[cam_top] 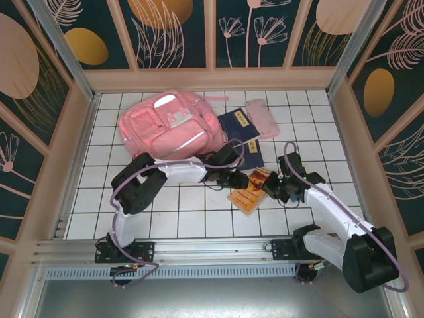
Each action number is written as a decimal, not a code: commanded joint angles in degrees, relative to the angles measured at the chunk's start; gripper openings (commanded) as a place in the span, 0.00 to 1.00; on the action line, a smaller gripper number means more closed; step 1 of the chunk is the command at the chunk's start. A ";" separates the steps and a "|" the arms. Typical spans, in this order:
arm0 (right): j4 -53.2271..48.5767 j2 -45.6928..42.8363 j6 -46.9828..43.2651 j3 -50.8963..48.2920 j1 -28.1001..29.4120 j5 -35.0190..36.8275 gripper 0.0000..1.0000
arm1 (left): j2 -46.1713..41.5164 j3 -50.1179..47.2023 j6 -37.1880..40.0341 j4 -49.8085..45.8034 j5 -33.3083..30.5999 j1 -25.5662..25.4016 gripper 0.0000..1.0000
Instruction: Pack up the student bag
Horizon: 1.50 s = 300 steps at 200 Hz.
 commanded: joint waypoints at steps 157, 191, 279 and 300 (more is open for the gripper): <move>25.66 19.43 -26.05 25.56 -1.18 -32.57 0.01 | -28.05 -13.48 4.98 12.96 18.66 22.44 0.97; 26.72 24.21 -27.01 28.23 -1.13 -37.66 0.01 | -25.72 -11.53 5.19 14.31 20.67 22.72 0.85; 26.77 20.23 -16.72 27.79 -2.16 -23.30 0.71 | -27.69 -11.78 -6.14 23.06 12.44 23.35 0.19; 33.87 15.51 -8.05 21.99 -0.95 -19.02 0.85 | -30.13 -14.09 -13.79 28.55 4.31 23.30 0.18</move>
